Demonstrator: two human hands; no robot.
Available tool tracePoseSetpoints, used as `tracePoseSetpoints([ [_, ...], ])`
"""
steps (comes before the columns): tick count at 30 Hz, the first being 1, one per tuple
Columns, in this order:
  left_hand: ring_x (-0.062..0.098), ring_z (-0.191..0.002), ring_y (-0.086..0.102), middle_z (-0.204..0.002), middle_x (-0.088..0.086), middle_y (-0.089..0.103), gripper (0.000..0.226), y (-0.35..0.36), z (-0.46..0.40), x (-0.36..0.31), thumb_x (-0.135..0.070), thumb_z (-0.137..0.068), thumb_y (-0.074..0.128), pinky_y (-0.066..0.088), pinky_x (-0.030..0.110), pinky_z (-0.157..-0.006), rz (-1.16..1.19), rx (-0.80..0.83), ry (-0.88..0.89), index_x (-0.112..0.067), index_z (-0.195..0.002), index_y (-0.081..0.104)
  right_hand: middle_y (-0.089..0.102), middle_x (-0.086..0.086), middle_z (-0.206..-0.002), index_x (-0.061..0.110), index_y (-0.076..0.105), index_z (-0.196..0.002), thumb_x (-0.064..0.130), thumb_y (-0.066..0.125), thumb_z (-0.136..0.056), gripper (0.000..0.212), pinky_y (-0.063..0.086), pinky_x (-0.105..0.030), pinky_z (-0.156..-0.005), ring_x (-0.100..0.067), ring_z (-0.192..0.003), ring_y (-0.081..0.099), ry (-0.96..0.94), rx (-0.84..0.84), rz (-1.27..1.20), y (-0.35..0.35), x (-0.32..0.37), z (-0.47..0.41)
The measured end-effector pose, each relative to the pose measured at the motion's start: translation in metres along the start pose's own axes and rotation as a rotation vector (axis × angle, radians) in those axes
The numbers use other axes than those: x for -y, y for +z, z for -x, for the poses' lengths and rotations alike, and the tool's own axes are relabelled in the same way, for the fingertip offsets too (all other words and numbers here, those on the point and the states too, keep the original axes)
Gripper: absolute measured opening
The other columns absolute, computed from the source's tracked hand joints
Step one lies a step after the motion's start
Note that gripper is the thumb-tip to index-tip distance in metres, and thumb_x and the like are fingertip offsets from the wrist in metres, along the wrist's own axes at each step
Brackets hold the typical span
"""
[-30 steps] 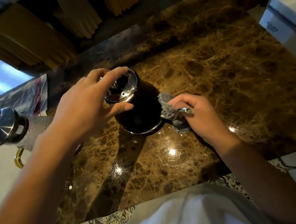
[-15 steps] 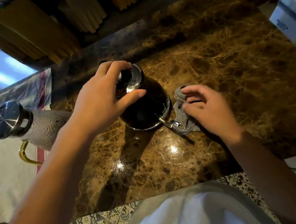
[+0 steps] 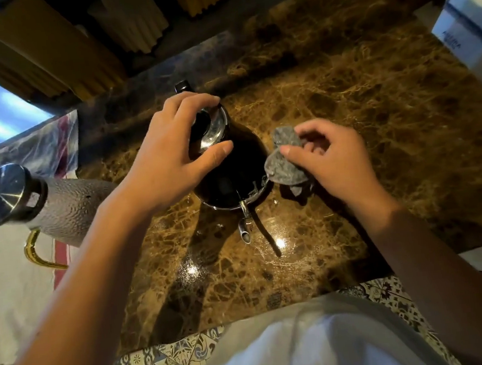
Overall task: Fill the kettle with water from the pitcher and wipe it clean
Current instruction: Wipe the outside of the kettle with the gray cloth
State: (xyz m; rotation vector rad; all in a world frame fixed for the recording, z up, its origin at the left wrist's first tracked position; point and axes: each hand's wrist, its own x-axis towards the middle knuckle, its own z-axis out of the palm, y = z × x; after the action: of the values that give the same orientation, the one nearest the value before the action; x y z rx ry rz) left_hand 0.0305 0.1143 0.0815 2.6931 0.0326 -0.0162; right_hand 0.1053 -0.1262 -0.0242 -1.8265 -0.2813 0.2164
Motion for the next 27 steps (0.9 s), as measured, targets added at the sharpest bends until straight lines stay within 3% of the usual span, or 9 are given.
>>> tracePoseSetpoints([
  [4,0.022,-0.142,0.037,-0.155,-0.004,0.035,0.066,-0.002,-0.001,0.006,-0.063,-0.090,0.055,0.041,0.052,-0.115,0.092,0.041,0.019,-0.037,-0.148,0.039,0.077,-0.003,-0.103,0.018,0.078,-0.104,0.030,0.083,-0.088,0.021,0.063,-0.041,-0.084,-0.017,-0.094,0.075,-0.099,-0.026,-0.182,0.015,0.033,-0.022],
  [8,0.022,-0.144,0.041,-0.155,-0.004,0.039,0.073,-0.003,-0.001,0.014,-0.054,-0.092,0.065,0.042,0.054,-0.114,0.214,0.058,0.084,-0.030,-0.154,0.035,0.076,0.000,-0.102,0.014,0.075,-0.104,0.028,0.073,-0.096,0.016,0.059,-0.044,-0.089,-0.013,-0.097,0.073,-0.195,-0.059,-0.202,0.045,0.053,-0.037],
  [11,0.022,-0.150,0.034,-0.162,0.000,0.033,0.086,0.002,0.000,0.014,-0.054,-0.093,0.063,0.036,0.055,-0.119,0.212,0.022,0.096,-0.026,-0.163,0.020,0.077,0.002,-0.106,0.015,0.075,-0.115,0.036,0.051,-0.108,0.033,0.058,-0.047,-0.094,-0.013,-0.104,0.073,-0.139,0.001,-0.243,0.068,0.051,-0.029],
  [13,0.022,-0.151,0.031,-0.165,0.003,0.027,0.091,0.005,0.001,0.012,-0.059,-0.093,0.061,0.034,0.055,-0.120,0.172,-0.009,0.108,-0.024,-0.164,0.015,0.076,0.011,-0.110,0.022,0.072,-0.123,0.035,0.042,-0.112,0.035,0.056,-0.037,-0.101,-0.002,-0.111,0.069,-0.116,0.027,-0.205,0.075,0.040,-0.018],
  [15,0.021,-0.151,0.031,-0.166,0.003,0.028,0.094,0.006,0.001,0.010,-0.065,-0.091,0.060,0.034,0.055,-0.120,0.146,-0.022,0.109,-0.026,-0.164,0.015,0.074,0.016,-0.112,0.020,0.071,-0.127,0.030,0.040,-0.112,0.036,0.055,-0.031,-0.101,0.004,-0.112,0.066,-0.113,0.033,-0.135,0.075,0.027,-0.012],
  [17,0.019,-0.150,0.032,-0.165,0.000,0.031,0.093,0.005,0.000,0.009,-0.068,-0.089,0.060,0.034,0.054,-0.120,0.132,-0.022,0.089,-0.030,-0.163,0.017,0.076,0.002,-0.117,0.012,0.072,-0.127,0.032,0.039,-0.111,0.041,0.056,-0.039,-0.099,-0.010,-0.113,0.070,-0.090,0.033,-0.069,0.069,0.013,-0.012],
  [22,0.016,-0.148,0.034,-0.163,-0.003,0.034,0.083,0.005,0.000,0.010,-0.062,-0.090,0.061,0.036,0.052,-0.119,0.140,-0.020,0.107,-0.035,-0.158,0.021,0.063,-0.009,-0.071,0.001,0.065,-0.086,0.025,0.052,-0.107,0.035,0.046,-0.044,-0.062,-0.021,-0.067,0.058,-0.107,0.024,0.163,0.045,-0.013,-0.008],
  [25,0.017,-0.148,0.035,-0.162,-0.003,0.034,0.081,0.004,0.000,0.009,-0.060,-0.091,0.060,0.037,0.052,-0.118,0.127,-0.023,0.117,-0.033,-0.158,0.023,0.066,-0.003,-0.073,0.009,0.069,-0.087,0.026,0.057,-0.105,0.028,0.052,-0.043,-0.066,-0.021,-0.069,0.061,-0.156,0.045,0.308,0.037,-0.014,0.001],
  [27,0.019,-0.147,0.036,-0.161,-0.003,0.036,0.079,0.003,0.001,0.009,-0.059,-0.092,0.060,0.038,0.054,-0.116,0.129,-0.013,0.127,-0.032,-0.158,0.026,0.077,-0.001,-0.095,0.010,0.079,-0.103,0.025,0.065,-0.101,0.020,0.056,-0.032,-0.082,-0.017,-0.090,0.071,-0.186,-0.012,0.270,0.037,-0.008,0.009],
])
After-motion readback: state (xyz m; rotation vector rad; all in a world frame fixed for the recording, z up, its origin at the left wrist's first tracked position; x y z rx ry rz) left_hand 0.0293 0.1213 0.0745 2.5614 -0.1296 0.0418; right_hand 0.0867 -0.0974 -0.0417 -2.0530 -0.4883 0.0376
